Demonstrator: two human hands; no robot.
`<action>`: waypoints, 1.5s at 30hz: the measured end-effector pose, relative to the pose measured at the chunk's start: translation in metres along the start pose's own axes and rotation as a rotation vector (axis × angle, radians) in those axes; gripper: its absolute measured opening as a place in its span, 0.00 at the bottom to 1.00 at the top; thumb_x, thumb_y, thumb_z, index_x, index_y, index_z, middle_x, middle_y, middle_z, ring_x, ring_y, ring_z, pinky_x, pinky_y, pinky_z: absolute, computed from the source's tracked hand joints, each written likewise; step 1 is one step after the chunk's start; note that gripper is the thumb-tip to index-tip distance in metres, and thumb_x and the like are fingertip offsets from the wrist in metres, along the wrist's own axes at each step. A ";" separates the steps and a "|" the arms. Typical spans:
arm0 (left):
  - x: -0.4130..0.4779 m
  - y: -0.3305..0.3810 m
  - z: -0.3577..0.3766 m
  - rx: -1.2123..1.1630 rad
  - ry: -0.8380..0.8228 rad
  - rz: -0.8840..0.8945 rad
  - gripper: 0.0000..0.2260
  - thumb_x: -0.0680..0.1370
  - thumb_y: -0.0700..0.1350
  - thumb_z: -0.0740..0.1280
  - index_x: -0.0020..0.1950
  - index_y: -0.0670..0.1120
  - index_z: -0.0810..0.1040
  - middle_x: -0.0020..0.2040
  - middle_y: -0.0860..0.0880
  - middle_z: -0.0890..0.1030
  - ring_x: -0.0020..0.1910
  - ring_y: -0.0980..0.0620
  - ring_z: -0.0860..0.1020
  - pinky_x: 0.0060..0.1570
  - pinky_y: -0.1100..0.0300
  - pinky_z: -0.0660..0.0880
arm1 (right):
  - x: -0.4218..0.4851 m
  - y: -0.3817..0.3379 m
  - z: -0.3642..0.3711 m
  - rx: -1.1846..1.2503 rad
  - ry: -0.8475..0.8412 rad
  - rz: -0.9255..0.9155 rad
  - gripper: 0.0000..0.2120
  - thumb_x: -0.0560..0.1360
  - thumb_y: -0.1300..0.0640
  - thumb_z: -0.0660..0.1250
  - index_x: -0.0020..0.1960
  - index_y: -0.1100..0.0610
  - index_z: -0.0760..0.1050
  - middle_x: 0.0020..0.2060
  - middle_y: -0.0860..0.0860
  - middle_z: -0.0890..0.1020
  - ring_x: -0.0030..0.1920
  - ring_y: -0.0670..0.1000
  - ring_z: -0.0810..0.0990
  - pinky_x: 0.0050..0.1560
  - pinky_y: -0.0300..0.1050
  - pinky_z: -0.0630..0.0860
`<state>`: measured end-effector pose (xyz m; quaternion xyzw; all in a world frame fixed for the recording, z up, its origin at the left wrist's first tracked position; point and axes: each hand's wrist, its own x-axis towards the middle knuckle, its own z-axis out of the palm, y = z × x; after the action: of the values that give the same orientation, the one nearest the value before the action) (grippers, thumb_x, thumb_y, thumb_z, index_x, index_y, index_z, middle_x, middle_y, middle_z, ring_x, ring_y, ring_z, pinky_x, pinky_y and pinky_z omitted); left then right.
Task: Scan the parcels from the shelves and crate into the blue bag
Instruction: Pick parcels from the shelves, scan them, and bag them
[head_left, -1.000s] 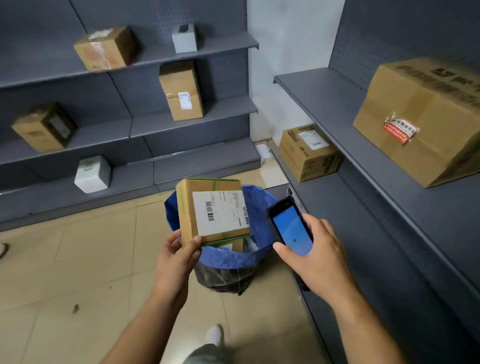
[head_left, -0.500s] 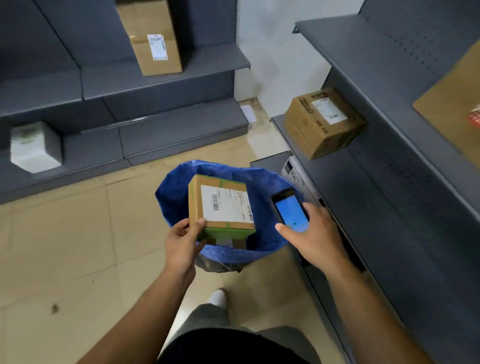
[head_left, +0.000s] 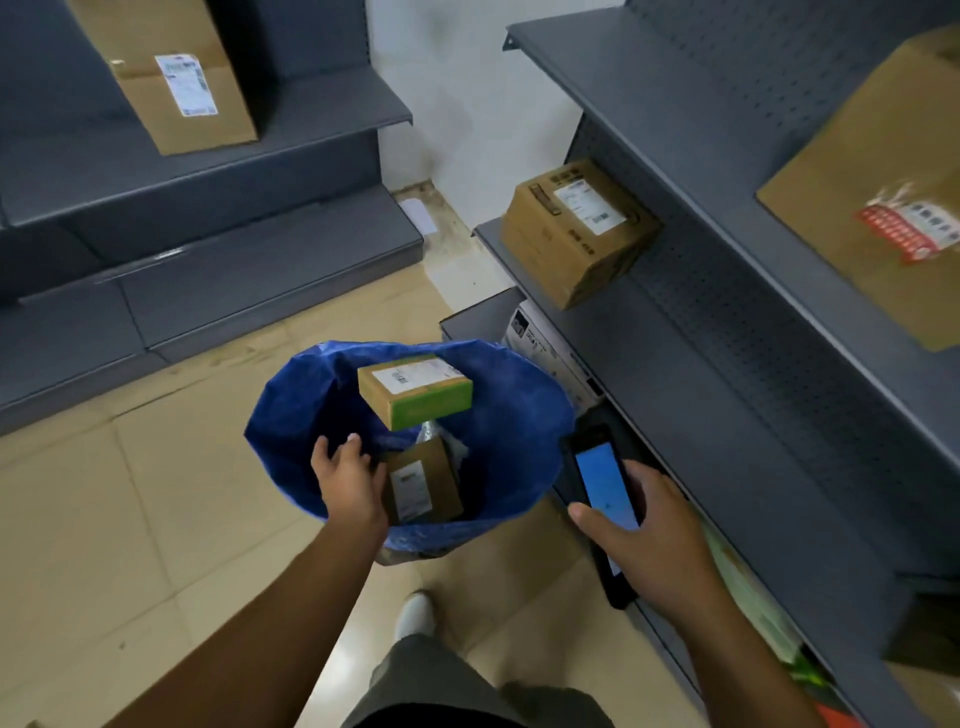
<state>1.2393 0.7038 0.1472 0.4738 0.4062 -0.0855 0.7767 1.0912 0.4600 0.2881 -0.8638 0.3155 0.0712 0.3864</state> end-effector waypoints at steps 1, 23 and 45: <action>-0.004 0.002 0.001 0.023 0.000 0.042 0.25 0.85 0.45 0.62 0.81 0.55 0.59 0.76 0.48 0.68 0.71 0.47 0.71 0.70 0.48 0.72 | -0.002 0.001 -0.002 0.003 0.008 0.010 0.31 0.65 0.36 0.75 0.63 0.39 0.67 0.56 0.44 0.75 0.52 0.43 0.77 0.46 0.44 0.78; -0.281 -0.062 0.057 0.306 -0.900 0.218 0.21 0.80 0.57 0.62 0.72 0.54 0.73 0.66 0.51 0.82 0.65 0.47 0.80 0.60 0.49 0.76 | -0.156 0.100 -0.105 0.245 0.414 -0.075 0.31 0.67 0.39 0.76 0.63 0.37 0.63 0.54 0.38 0.69 0.54 0.39 0.72 0.47 0.34 0.73; -0.640 -0.357 -0.017 0.815 -1.687 0.103 0.23 0.75 0.58 0.66 0.68 0.51 0.76 0.63 0.51 0.84 0.60 0.47 0.83 0.56 0.50 0.77 | -0.516 0.392 -0.211 0.349 1.067 0.410 0.34 0.66 0.41 0.76 0.67 0.38 0.64 0.55 0.39 0.68 0.55 0.39 0.71 0.47 0.33 0.69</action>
<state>0.6255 0.3649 0.3615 0.5084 -0.3738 -0.5020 0.5914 0.4227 0.3654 0.3795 -0.6255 0.6334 -0.3523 0.2890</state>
